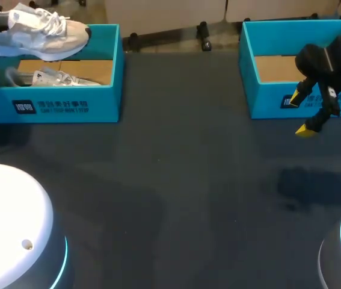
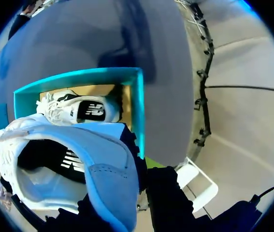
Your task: Take the shoe out of the shoebox, open the shoe tongue, remove and reinsert the insole, then place the shoe into the shoebox
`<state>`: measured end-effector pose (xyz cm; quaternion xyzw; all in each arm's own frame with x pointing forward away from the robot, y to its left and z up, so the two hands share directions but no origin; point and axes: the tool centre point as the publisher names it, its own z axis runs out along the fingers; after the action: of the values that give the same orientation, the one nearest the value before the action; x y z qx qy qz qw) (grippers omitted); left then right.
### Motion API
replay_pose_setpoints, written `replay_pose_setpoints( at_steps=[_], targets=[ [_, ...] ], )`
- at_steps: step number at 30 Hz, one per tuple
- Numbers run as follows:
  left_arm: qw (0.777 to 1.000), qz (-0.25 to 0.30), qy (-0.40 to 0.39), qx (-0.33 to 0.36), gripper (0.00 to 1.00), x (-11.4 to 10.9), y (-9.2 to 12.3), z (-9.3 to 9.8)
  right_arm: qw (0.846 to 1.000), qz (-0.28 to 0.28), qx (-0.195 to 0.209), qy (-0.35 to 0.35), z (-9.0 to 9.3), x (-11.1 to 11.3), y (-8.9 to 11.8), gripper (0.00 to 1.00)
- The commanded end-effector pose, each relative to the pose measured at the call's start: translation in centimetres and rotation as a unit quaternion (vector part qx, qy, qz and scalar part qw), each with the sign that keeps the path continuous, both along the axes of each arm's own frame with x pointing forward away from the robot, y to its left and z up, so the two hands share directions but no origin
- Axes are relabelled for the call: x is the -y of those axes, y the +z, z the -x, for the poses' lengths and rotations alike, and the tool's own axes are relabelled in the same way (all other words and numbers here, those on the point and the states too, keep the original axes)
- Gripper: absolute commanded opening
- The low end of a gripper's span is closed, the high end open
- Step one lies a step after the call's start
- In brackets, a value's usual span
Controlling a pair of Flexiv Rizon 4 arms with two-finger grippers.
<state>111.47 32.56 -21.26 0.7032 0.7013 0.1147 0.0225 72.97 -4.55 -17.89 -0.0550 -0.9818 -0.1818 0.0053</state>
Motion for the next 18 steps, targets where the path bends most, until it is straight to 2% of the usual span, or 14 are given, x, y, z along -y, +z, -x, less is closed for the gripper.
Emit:
replay_pose_setpoints(
  at_steps=[1,11,18],
  targets=[
    [1.0,0.006,0.006,-0.012,0.0,0.3,-0.4,-1.3,1.0,0.002,-0.001,0.0,-0.1,-0.1,0.0,1.0],
    [1.0,-0.002,-0.014,-0.027,0.0,1.4,-1.8,-2.5,1.0,0.002,-0.001,0.0,-0.1,-0.1,0.0,1.0],
    [0.999,-0.005,-0.009,-0.046,0.0,1.9,-3.1,-4.3,1.0,0.002,-0.001,0.0,-0.1,-0.1,0.0,1.0]
  ],
)
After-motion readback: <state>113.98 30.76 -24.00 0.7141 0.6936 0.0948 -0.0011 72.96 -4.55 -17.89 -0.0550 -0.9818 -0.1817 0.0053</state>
